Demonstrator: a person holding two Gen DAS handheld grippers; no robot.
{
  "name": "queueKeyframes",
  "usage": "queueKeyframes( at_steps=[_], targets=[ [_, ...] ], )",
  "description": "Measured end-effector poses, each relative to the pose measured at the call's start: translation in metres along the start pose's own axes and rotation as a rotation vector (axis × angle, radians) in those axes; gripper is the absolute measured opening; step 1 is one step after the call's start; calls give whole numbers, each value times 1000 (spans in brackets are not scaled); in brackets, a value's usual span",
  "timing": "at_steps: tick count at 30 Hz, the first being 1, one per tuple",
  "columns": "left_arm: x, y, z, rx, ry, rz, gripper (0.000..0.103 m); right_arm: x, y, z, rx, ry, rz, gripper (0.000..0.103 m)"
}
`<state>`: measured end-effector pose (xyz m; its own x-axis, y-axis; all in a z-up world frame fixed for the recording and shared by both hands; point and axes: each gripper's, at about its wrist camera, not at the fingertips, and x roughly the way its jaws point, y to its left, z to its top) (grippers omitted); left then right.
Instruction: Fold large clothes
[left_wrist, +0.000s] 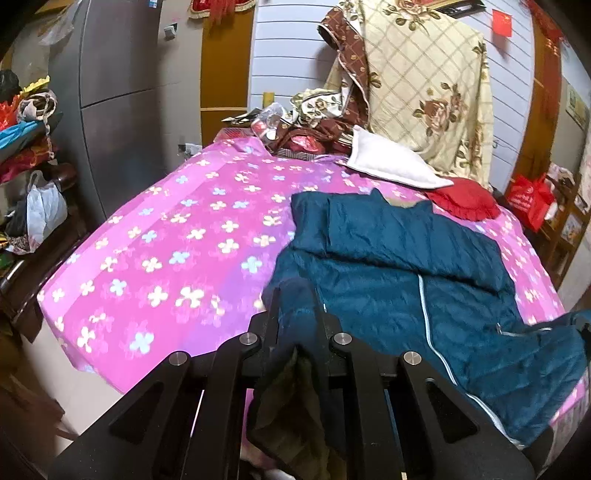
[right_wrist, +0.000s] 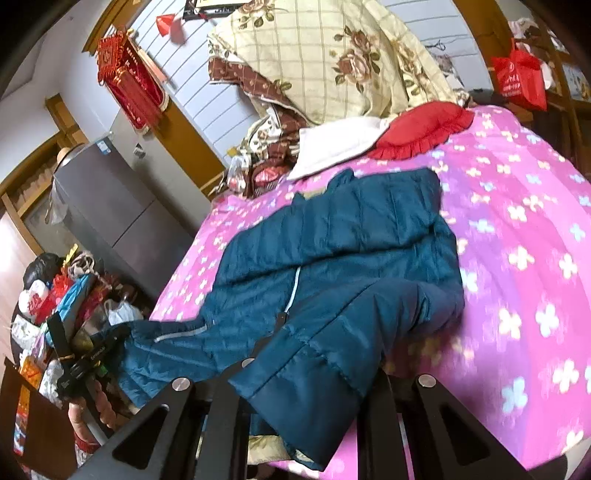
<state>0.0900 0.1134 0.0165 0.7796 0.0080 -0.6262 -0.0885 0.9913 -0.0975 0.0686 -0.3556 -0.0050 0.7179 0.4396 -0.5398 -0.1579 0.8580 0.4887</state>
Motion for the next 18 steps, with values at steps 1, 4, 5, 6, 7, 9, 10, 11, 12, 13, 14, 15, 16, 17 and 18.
queueKeyframes(
  at_steps=[1,4,5,6,7,9,10,11,12,13,14,15,16,17,18],
  targets=[
    [5,-1,5,-1,-3,6,9,2,1,6,-5,-8,-5,14],
    [17,-5,23,-1,-22,20,9,12,2,27,-23,-33,-23,14],
    [20,-6,28,-1,-27,22,9,16,1,34,-26,-40,-29,13],
    [24,-7,35,1,-34,22,9,20,1,40,-28,-45,-34,13],
    [29,-9,44,2,-37,21,9,25,0,48,-30,-51,-40,13],
    [38,-12,58,5,-40,26,9,36,-2,64,-31,-61,-54,13],
    [44,-14,66,10,-40,29,9,41,-3,71,-31,-65,-62,13],
    [50,-15,74,14,-37,30,9,46,-3,78,-31,-66,-68,13],
    [54,-17,79,18,-33,31,9,52,-4,86,-33,-66,-77,13],
    [59,-18,86,21,-25,31,9,59,-3,95,-37,-64,-86,13],
    [67,-20,96,25,-14,30,9,65,-3,101,-42,-61,-94,13],
    [73,-22,103,27,-6,30,9,72,-2,109,-49,-57,-105,13],
    [81,-25,110,32,3,32,9,79,-1,116,-59,-52,-118,13],
    [90,-28,118,36,14,37,9,87,0,124,-69,-46,-131,13],
    [101,-31,128,36,31,41,9,94,0,130,-75,-42,-141,13]
  ],
)
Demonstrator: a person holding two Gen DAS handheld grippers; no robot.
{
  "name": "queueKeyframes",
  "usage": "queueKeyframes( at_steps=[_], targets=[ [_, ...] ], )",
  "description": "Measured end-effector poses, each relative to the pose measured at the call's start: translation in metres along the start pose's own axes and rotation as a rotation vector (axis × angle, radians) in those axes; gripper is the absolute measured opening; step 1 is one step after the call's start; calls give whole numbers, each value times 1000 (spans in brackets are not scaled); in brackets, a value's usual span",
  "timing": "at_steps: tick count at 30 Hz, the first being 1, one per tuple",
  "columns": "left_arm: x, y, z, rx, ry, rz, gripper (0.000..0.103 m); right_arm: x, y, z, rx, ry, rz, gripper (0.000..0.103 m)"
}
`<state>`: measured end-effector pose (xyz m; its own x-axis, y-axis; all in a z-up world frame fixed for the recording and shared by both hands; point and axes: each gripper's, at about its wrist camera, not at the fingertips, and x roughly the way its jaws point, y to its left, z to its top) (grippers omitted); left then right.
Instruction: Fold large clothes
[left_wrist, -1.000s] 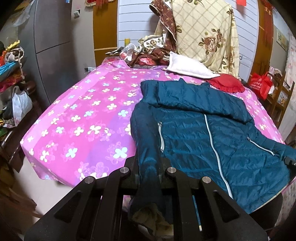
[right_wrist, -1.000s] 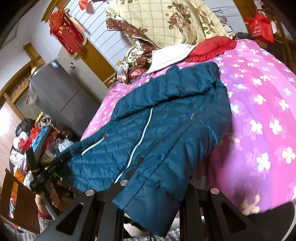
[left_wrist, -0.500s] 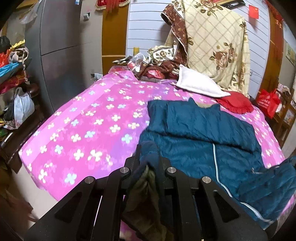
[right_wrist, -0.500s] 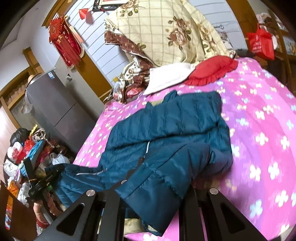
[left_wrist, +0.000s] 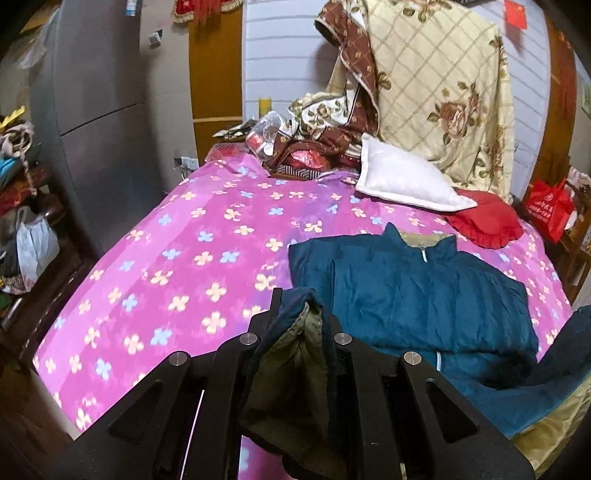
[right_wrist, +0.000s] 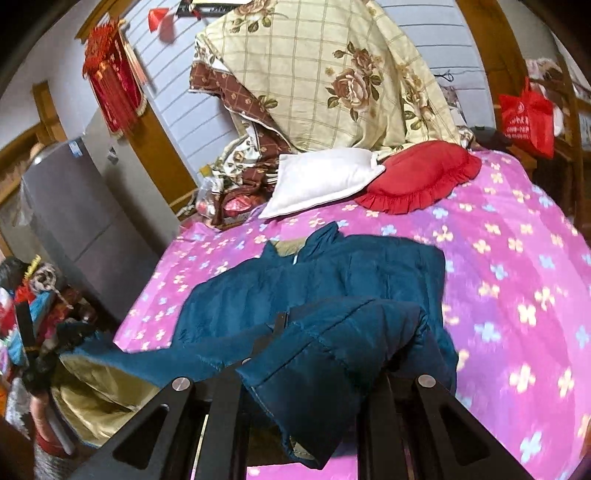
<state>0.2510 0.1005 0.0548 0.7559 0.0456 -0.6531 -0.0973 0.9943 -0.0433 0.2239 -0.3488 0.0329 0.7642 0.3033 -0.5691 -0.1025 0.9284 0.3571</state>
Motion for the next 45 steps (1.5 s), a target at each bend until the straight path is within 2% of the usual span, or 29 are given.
queueKeyframes(
  at_steps=[8,12,16,22,36,41,44,45],
  targets=[
    [84,-10,62,-115,140,2,9,55,-13,49,19,18,-58,13],
    [119,-29,78,-73,138,82,9,85,-28,70,38,38,-95,13],
    [155,-46,85,-39,173,131,9,124,-50,80,102,75,-122,13],
    [213,-61,94,-54,223,175,9,175,-72,83,150,102,-174,13],
    [320,-84,88,-12,244,281,13,245,-111,74,169,138,-178,13],
    [349,-88,85,-9,234,300,18,265,-124,68,189,114,-151,13],
    [368,-84,84,-50,262,287,29,275,-133,67,224,98,-112,13],
    [375,-81,83,-74,274,274,38,278,-136,66,238,90,-97,13]
  ],
)
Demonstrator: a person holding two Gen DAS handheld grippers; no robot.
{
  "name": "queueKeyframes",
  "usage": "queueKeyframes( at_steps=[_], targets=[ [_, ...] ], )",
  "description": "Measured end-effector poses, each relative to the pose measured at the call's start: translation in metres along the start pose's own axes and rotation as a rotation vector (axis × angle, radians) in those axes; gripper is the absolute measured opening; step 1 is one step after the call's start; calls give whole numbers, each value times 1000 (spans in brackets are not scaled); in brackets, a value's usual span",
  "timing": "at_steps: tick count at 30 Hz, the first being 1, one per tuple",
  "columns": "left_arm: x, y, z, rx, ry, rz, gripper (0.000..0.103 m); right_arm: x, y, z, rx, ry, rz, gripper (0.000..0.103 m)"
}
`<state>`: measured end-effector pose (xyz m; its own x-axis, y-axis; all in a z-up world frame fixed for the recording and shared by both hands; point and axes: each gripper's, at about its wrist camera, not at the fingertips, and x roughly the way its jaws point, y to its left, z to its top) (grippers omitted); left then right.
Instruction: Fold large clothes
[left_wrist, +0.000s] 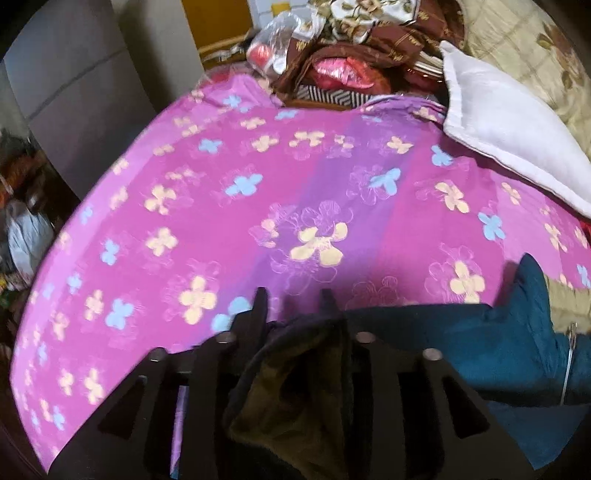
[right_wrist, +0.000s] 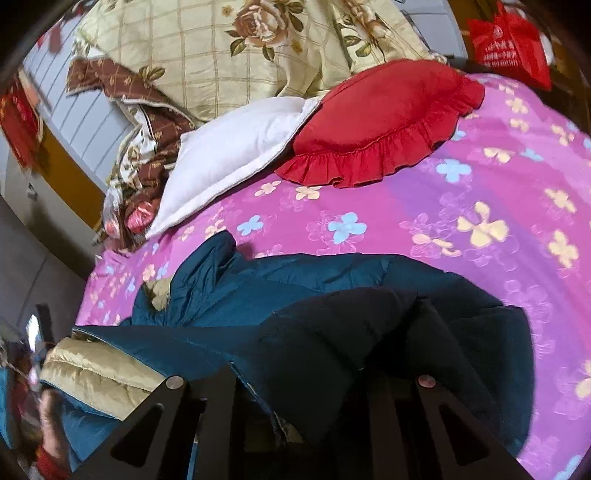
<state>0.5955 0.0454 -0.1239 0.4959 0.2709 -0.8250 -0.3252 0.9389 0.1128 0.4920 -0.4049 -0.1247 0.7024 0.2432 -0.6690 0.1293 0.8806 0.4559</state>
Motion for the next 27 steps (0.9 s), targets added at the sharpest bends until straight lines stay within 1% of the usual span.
queueKeyframes(
  at_steps=[1,3,5,7,8,9,10,11,12,13,14,15,16,18,19,20,22,24,25,26,27],
  targets=[
    [6,2,0,-21,16,-20,44,2,-1,-1,8,-4,11,14],
    [12,5,0,-41,41,-65,45,6,-2,-2,9,-5,17,14],
    [7,9,0,-50,41,-116,45,8,0,-2,2,8,13,16],
    [-7,19,3,-59,48,-202,44,6,1,0,-2,35,18,20],
    [-18,28,5,-77,46,-254,44,2,1,3,6,50,33,21],
    [-29,38,9,-102,39,-302,44,-4,-1,6,26,58,59,27],
    [-43,50,13,-130,34,-362,45,-10,-3,9,46,64,86,37],
    [-54,58,16,-148,27,-407,45,-18,-4,12,67,72,121,43],
    [-69,69,20,-168,10,-453,46,-25,-4,15,80,80,144,61],
    [-83,78,23,-188,-9,-474,51,-36,-2,19,87,77,157,79],
    [-102,89,26,-213,-35,-497,56,-45,1,21,86,62,158,83],
    [-118,98,28,-227,-59,-516,64,-59,6,25,73,32,145,84],
    [-138,106,28,-232,-84,-523,66,-68,10,26,63,18,135,84],
    [-167,116,22,-217,-110,-523,66,-89,21,29,42,-5,100,84],
    [-179,120,16,-202,-117,-517,66,-100,29,29,21,-21,68,84],
    [-195,124,5,-179,-128,-494,66,-111,40,26,-21,-35,43,84],
    [-219,131,-22,-131,-165,-455,67,-126,67,13,-142,-35,-9,84],
    [-239,136,-61,-68,-193,-415,72,-133,88,-3,-229,-24,-49,83],
    [-242,140,-80,-50,-199,-396,74,-133,101,-15,-270,-10,-71,80],
    [-245,143,-106,-36,-202,-380,75,-132,110,-27,-302,6,-81,79],
    [-243,146,-127,-28,-195,-379,76,-131,118,-37,-325,20,-86,77]
  ],
)
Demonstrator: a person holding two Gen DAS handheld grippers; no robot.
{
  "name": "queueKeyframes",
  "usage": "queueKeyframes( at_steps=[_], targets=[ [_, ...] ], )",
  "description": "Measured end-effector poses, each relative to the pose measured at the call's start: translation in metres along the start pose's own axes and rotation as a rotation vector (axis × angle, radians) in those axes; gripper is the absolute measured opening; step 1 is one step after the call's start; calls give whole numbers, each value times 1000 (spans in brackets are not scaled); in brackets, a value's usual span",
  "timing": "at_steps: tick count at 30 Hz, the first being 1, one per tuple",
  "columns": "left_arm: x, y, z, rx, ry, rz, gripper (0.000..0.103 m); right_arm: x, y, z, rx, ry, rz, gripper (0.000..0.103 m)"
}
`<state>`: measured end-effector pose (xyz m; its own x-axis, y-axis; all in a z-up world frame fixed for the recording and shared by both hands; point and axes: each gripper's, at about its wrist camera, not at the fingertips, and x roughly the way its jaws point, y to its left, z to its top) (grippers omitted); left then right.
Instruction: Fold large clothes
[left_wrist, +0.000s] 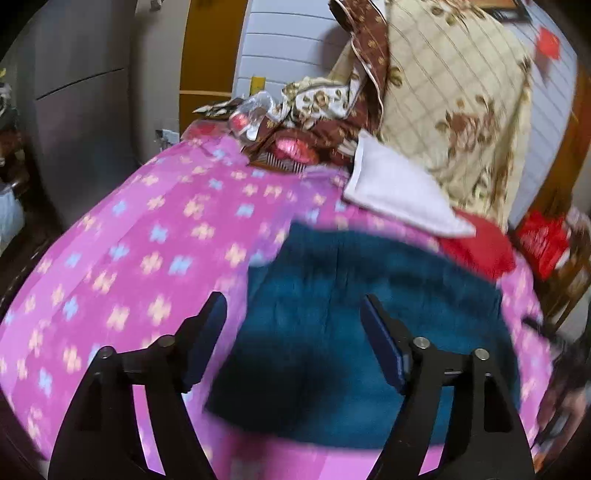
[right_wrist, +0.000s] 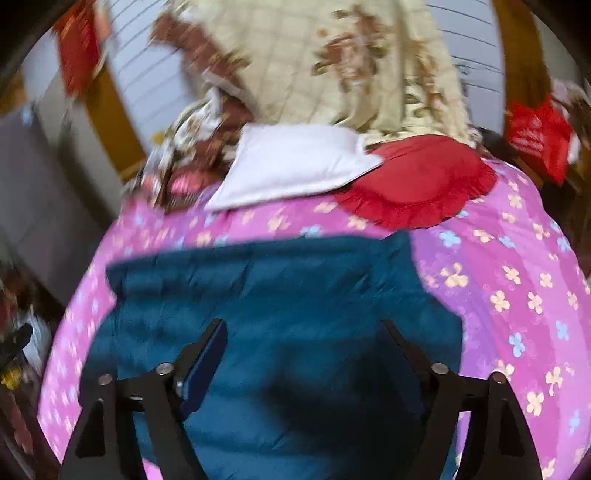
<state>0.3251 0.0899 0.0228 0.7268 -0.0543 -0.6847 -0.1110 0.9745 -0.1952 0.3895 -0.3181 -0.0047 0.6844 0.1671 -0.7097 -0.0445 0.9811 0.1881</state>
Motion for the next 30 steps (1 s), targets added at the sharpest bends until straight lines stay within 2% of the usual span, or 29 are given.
queueKeyframes(
  at_steps=[2,6,9,14,19,22,27,30],
  targets=[
    [0,5,-37,-9,23,-15,76,7,24,-12,-34,21,-26,76],
    [20,10,-87,-38,65,-41,76,35,62,-15,-50,52,-45,76],
    [39,6,-105,10,65,1,76,64,90,-6,-25,88,-18,76],
    [49,8,-119,114,-4,74,76,128,141,16,-30,132,-3,76],
    [56,13,-123,148,17,36,76,193,133,32,21,173,-139,76],
    [60,16,-124,151,33,31,76,219,109,39,102,182,-153,76],
    [66,17,-125,136,52,38,76,226,110,42,93,187,-180,76],
    [65,17,-124,130,51,41,76,187,121,42,66,115,-169,76]
  ],
)
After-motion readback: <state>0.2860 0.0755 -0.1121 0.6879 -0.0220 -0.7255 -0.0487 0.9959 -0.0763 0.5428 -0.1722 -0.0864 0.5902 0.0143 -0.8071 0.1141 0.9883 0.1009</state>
